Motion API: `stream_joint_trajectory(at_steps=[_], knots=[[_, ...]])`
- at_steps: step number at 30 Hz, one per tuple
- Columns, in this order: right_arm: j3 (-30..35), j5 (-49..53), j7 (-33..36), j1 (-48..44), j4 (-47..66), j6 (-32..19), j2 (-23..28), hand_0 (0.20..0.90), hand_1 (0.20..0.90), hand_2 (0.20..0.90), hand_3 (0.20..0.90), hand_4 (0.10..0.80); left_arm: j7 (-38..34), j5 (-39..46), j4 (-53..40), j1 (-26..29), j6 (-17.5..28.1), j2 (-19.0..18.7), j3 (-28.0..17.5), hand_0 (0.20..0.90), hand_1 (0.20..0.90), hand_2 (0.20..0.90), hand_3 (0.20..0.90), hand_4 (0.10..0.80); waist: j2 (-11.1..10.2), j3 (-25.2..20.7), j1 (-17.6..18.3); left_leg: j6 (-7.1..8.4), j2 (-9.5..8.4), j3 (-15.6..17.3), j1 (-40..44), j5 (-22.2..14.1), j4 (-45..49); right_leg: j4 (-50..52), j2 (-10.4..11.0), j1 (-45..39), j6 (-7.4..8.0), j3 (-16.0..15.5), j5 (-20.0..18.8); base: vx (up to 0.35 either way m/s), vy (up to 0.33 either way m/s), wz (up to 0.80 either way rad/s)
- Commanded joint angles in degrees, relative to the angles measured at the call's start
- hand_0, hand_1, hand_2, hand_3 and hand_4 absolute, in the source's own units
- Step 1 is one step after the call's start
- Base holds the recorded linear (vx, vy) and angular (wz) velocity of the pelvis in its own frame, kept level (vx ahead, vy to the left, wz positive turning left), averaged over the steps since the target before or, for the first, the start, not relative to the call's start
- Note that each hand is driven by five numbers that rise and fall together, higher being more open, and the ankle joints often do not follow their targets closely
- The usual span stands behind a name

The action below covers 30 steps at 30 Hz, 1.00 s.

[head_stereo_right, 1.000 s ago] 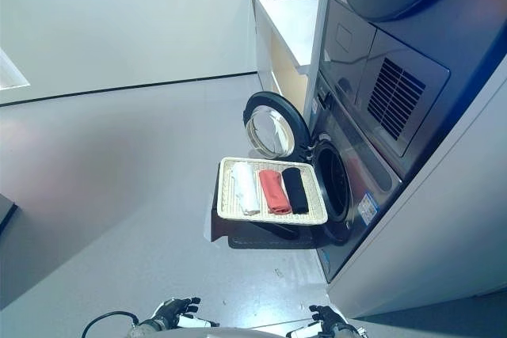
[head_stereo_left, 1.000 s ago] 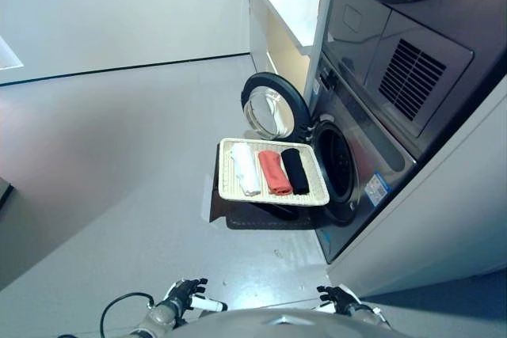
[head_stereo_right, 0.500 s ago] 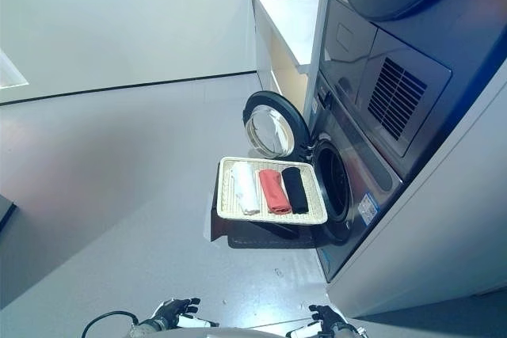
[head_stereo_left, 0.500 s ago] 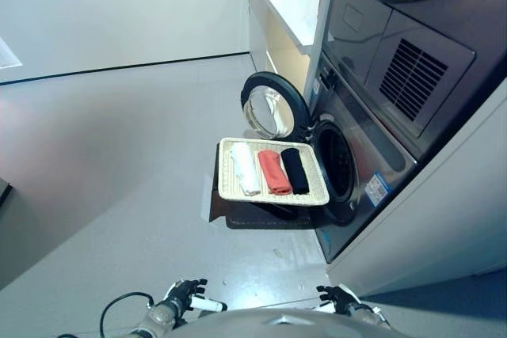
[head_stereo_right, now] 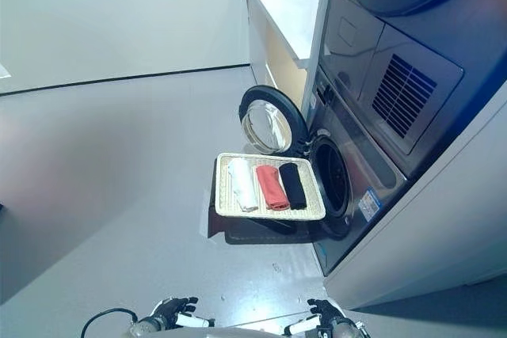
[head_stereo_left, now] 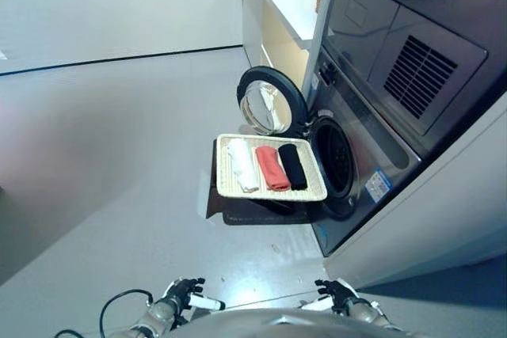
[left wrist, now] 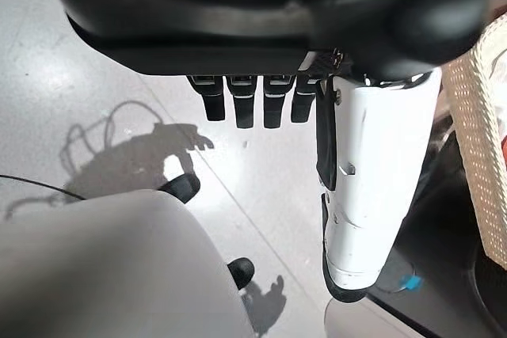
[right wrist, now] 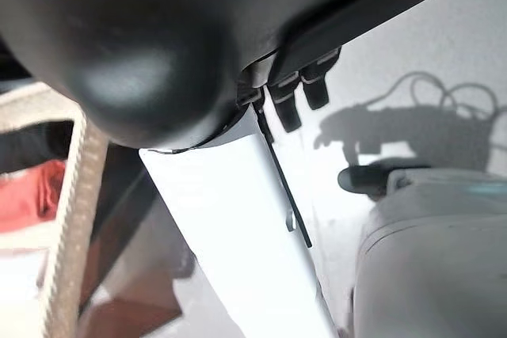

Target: Pick up the clothes and place them into the washing machine

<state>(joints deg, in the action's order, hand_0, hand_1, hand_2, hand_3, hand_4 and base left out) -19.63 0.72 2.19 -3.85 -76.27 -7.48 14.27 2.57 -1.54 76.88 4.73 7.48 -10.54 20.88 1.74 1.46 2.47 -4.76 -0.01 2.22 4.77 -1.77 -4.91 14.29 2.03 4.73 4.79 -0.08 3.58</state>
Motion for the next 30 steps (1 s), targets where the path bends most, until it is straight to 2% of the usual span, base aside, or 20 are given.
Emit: stream_joint_trajectory(at_steps=[1,3,5,6,7,8,9,10,12,15,16,18,20,21,23,26,27,28,29,30], knots=[[1.03,2.25,0.13,-2.50,-2.53,-0.11,-0.25,0.900,0.900,0.900,0.900,0.800,-0.18,0.25,2.46,2.88,0.76,-1.12,-1.45,0.900,0.900,0.900,0.900,0.800,-0.76,0.37,0.27,-0.09,-3.78,-3.60,1.92,-1.76,0.86,14.89,1.13,5.46,0.97,0.78,-6.07,0.136,0.050,0.08],[2.44,3.97,0.31,-2.19,-2.95,-0.23,-0.18,0.900,0.900,0.900,0.900,0.800,-0.59,-0.03,3.41,2.76,0.54,-1.45,-1.74,0.900,0.900,0.900,0.900,0.800,-0.53,0.75,0.98,0.28,-3.61,-4.55,4.18,-2.98,0.25,10.95,0.96,9.09,0.10,-1.26,-4.86,0.217,0.010,0.17],[2.76,3.98,0.41,-2.28,-2.99,-0.25,-0.11,0.900,0.900,0.900,0.900,0.800,-0.68,-0.09,3.80,2.78,0.54,-1.46,-1.92,0.900,0.900,0.900,0.900,0.800,-0.57,0.88,1.27,0.51,-3.76,-5.13,5.07,-3.64,0.00,7.20,1.56,9.98,0.07,-2.44,-5.63,0.156,-0.045,0.23],[2.88,3.90,0.46,-2.42,-2.90,-0.29,-0.02,0.900,0.900,0.900,0.900,0.800,-0.77,-0.11,3.90,2.88,0.62,-1.43,-1.95,0.900,0.900,0.900,0.900,0.800,-0.80,1.11,1.65,0.83,-3.92,-5.76,5.81,-4.33,-0.09,2.46,2.67,10.78,0.53,-3.42,-7.36,0.285,-0.115,0.17],[3.30,3.70,0.63,-2.57,-2.77,-0.05,-0.03,0.900,0.900,0.900,0.900,0.800,-0.95,-0.05,4.26,3.17,0.73,-1.32,-1.97,0.900,0.900,0.900,0.900,0.800,-1.32,1.71,2.69,1.55,-4.17,-6.91,7.88,-6.11,-0.09,-7.60,4.21,12.61,2.01,-4.77,-12.44,0.371,-0.154,0.17],[3.39,3.39,0.67,-2.54,-2.68,0.04,-0.17,0.900,0.900,0.900,0.900,0.800,-1.19,0.04,4.38,3.36,0.86,-1.43,-2.10,0.900,0.900,0.900,0.900,0.800,-1.74,1.94,3.39,2.05,-4.27,-7.44,9.08,-6.89,-0.09,-11.53,5.12,14.44,2.86,-5.24,-14.90,0.395,-0.149,0.25],[3.43,3.20,0.71,-2.53,-2.71,0.22,-0.25,0.900,0.900,0.900,0.900,0.800,-1.36,0.19,4.38,3.48,0.97,-1.41,-2.08,0.900,0.900,0.900,0.900,0.800,-1.34,2.28,3.86,2.56,-3.49,-7.73,10.20,-7.74,-0.09,-14.95,4.93,14.62,3.49,-5.80,-16.58,0.195,-0.073,0.26],[3.43,3.20,0.70,-2.54,-2.71,0.22,-0.24,0.900,0.900,0.900,0.900,0.800,-1.36,0.19,4.38,3.49,0.97,-1.40,-2.09,0.900,0.900,0.900,0.900,0.800,-1.31,2.34,3.86,2.57,-3.45,-7.73,10.26,-7.76,-0.09,-15.01,4.90,14.53,3.49,-5.83,-16.60,0.186,-0.068,0.29],[3.78,2.87,0.60,-1.61,-2.62,0.61,-0.52,0.900,0.900,0.900,0.900,0.800,-1.61,0.61,4.34,3.19,1.13,-1.08,-2.44,0.900,0.900,0.900,0.900,0.800,-1.55,1.85,4.81,3.71,-2.50,-8.86,13.00,-9.78,-0.09,-16.81,5.24,15.74,3.99,-5.84,-18.68,0.315,-0.160,0.17],[3.72,2.92,0.49,-0.56,-2.17,0.43,-0.35,0.900,0.900,0.900,0.900,0.800,-1.54,0.79,4.39,2.54,1.28,-0.31,-1.78,0.900,0.900,0.900,0.900,0.800,-1.42,0.08,5.84,4.33,-0.79,-10.33,14.32,-11.05,-0.09,-17.17,4.20,14.86,3.14,-3.02,-20.09,0.306,-0.180,0.32],[3.71,2.92,0.49,-0.52,-2.16,0.43,-0.33,0.900,0.900,0.900,0.900,0.800,-1.54,0.80,4.38,2.50,1.28,-0.29,-1.77,0.900,0.900,0.900,0.900,0.800,-1.30,0.06,5.81,4.35,-0.68,-10.29,14.35,-11.12,-0.09,-17.17,4.08,14.83,3.13,-3.06,-20.05,0.272,-0.196,0.81],[3.11,2.68,0.31,-0.61,-1.24,0.07,0.30,0.900,0.900,0.900,0.900,0.800,-1.48,1.41,4.22,2.01,1.24,0.72,-1.17,0.900,0.900,0.900,0.900,0.800,0.49,-1.18,5.92,5.00,1.17,-11.08,14.48,-8.20,0.18,-16.51,1.94,14.32,2.14,-2.45,-19.72,0.274,-0.215,0.68],[2.74,2.53,0.04,-0.87,-0.89,-0.10,0.47,0.900,0.900,0.900,0.900,0.800,-1.58,1.63,4.11,1.95,1.26,0.86,-1.07,0.900,0.900,0.900,0.900,0.800,0.99,-1.60,5.91,5.43,1.71,-11.40,14.11,-6.76,1.62,-16.01,1.04,14.12,1.53,-2.41,-19.20,0.197,-0.165,-0.06],[2.33,2.30,-0.01,-1.19,-0.27,-0.33,0.85,0.900,0.900,0.900,0.900,0.800,-1.83,1.84,3.70,2.35,1.30,0.91,-0.76,0.900,0.900,0.900,0.900,0.800,1.68,-2.04,6.01,6.54,2.46,-11.72,13.14,-3.80,4.80,-15.83,-0.31,13.05,0.45,-2.55,-18.03,0.232,-0.187,-0.17],[2.32,2.53,0.09,-1.71,0.09,-0.50,1.46,0.900,0.900,0.900,0.900,0.800,-2.09,2.49,2.79,3.12,1.38,0.92,-0.42,0.900,0.900,0.900,0.900,0.800,2.29,-2.30,6.14,8.18,3.22,-11.79,11.56,0.46,9.95,-16.18,-1.40,11.29,-0.71,-2.59,-16.45,0.251,-0.198,-0.19],[1.46,2.44,0.30,-2.43,0.40,-0.60,2.04,0.900,0.900,0.900,0.900,0.800,-2.49,3.96,0.50,4.67,1.76,1.63,-0.03,0.900,0.900,0.900,0.900,0.800,2.50,-2.26,5.78,10.09,3.25,-11.95,8.70,7.40,18.50,-17.33,-2.86,7.19,-2.62,-2.13,-13.80,0.204,-0.163,-0.04],[1.46,2.44,0.30,-2.43,0.40,-0.60,2.05,0.900,0.900,0.900,0.900,0.800,-2.49,3.96,0.48,4.67,1.75,1.64,-0.02,0.900,0.900,0.900,0.900,0.800,2.53,-2.21,5.78,10.10,3.28,-11.96,8.70,7.33,18.60,-17.31,-2.88,7.14,-2.63,-2.15,-13.78,0.241,-0.194,-0.13],[1.00,2.34,0.32,-2.79,0.49,-0.54,2.33,0.900,0.900,0.900,0.900,0.800,-2.68,5.04,-0.72,5.07,1.91,1.85,-0.01,0.900,0.900,0.900,0.900,0.800,1.63,-1.68,5.09,10.41,2.10,-12.15,6.07,10.62,26.23,-17.63,-3.02,4.34,-3.83,-1.61,-12.25,0.149,-0.121,-0.09],[1.01,2.34,0.32,-2.81,0.48,-0.54,2.33,0.900,0.900,0.900,0.900,0.800,-2.68,5.05,-0.73,5.08,1.91,1.85,-0.01,0.900,0.900,0.900,0.900,0.800,1.66,-1.61,5.12,10.41,2.11,-12.19,6.01,10.51,26.45,-17.61,-3.04,4.31,-3.82,-1.65,-12.23,0.240,-0.197,-0.06],[0.58,2.06,0.24,-3.06,0.62,-0.50,2.37,0.900,0.900,0.900,0.900,0.800,-2.77,5.23,-0.99,5.19,1.97,1.95,-0.16,0.900,0.900,0.900,0.900,0.800,0.87,-1.26,4.71,10.51,0.86,-12.67,4.62,11.96,31.66,-17.58,-2.91,3.03,-4.31,-1.19,-11.69,0.242,-0.199,-0.14]])
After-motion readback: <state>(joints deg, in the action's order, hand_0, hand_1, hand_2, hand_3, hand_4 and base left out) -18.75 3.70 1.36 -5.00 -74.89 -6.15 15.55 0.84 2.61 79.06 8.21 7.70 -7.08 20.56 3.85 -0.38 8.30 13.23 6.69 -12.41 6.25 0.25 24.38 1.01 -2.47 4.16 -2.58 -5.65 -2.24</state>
